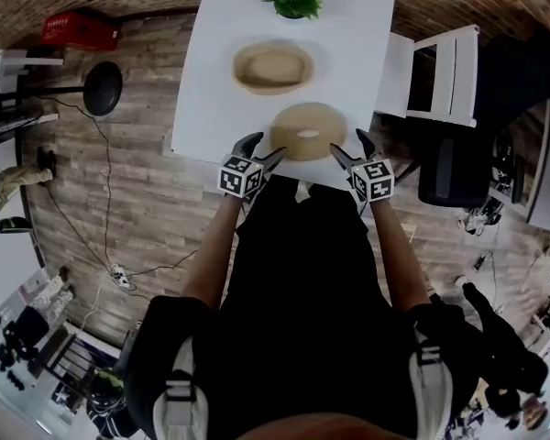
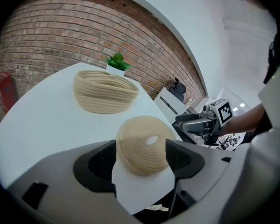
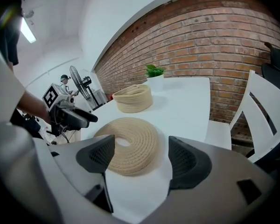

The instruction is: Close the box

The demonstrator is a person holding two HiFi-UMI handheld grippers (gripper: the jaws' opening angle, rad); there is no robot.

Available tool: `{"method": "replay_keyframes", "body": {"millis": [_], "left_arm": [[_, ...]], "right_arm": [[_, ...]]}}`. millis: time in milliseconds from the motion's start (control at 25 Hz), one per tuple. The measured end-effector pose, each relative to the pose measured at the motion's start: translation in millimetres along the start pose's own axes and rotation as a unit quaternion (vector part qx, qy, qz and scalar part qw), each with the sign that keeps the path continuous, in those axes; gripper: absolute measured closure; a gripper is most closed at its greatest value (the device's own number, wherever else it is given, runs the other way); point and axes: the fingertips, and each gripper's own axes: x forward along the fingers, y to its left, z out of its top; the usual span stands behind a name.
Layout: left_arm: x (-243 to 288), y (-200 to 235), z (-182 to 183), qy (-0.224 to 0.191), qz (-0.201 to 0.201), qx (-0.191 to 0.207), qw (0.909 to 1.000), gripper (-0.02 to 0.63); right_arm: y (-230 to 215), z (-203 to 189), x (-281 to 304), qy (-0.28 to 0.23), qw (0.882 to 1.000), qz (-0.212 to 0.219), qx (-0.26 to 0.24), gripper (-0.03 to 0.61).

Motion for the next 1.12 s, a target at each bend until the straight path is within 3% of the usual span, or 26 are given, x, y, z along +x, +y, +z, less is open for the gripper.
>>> {"method": "replay_keyframes", "body": {"millis": [520,1120], "left_arm": [[21.9,11.7,-23.0,0.039,-0.006,-0.003,0.9992,0.281],[30.9,12.8,-32.6,0.048,0.007,-0.026,0.9985,0.281]], "right_arm": [[-2.2,-35.4,34.5,0.045,0.999,0.003,0.014,0.235],[-9.6,-30.6,51.5,0.05,0.998,-0.009,0.035,0.264]]}}
